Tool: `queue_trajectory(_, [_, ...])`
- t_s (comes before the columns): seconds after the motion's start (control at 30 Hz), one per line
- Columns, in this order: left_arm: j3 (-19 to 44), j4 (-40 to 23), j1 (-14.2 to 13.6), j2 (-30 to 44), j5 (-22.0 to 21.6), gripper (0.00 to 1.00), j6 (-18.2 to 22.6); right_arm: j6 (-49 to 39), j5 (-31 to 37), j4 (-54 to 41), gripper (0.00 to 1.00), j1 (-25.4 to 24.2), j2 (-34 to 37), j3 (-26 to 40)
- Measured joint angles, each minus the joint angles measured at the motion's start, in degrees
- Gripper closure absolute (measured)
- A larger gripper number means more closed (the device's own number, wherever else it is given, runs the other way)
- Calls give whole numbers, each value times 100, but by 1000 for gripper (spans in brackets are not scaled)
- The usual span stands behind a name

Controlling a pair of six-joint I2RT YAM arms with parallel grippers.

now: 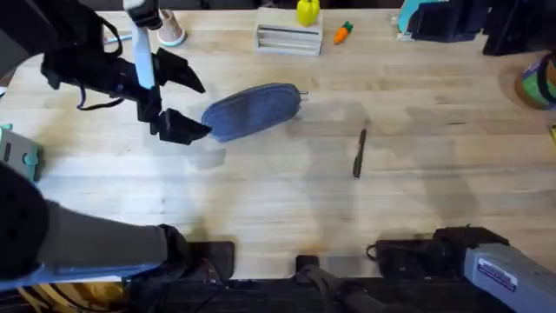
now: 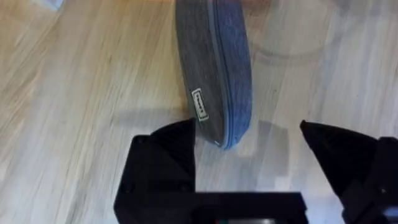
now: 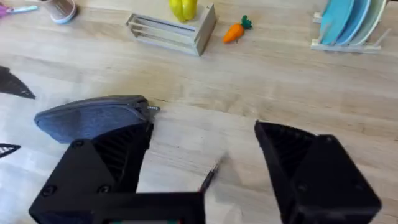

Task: Unzip the bag, pick up the pens from the table one at a time and place them inside, then zip the bag closed.

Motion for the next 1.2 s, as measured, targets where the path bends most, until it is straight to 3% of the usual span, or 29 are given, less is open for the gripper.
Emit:
queue_trajectory(0.17, [0,30,0,528,129,7,290,0,-72,0,7,1,0,0])
queue_trajectory(0.43, [0,264,-25,1035,332,7,398,0,-81,8,7,0,4,0])
queue_trajectory(0.6, [2,345,-181,1297,395,7,415,0,-81,22,7,0,107,2])
queue_trajectory(1.1, [2,397,-210,1358,510,7,417,0,-81,28,7,0,142,2])
queue_trajectory(1.13, [2,427,-210,1359,518,34,414,0,-81,26,7,1,142,2])
queue_trajectory(1.2, [2,437,-210,1359,525,335,422,0,-83,28,8,1,142,2])
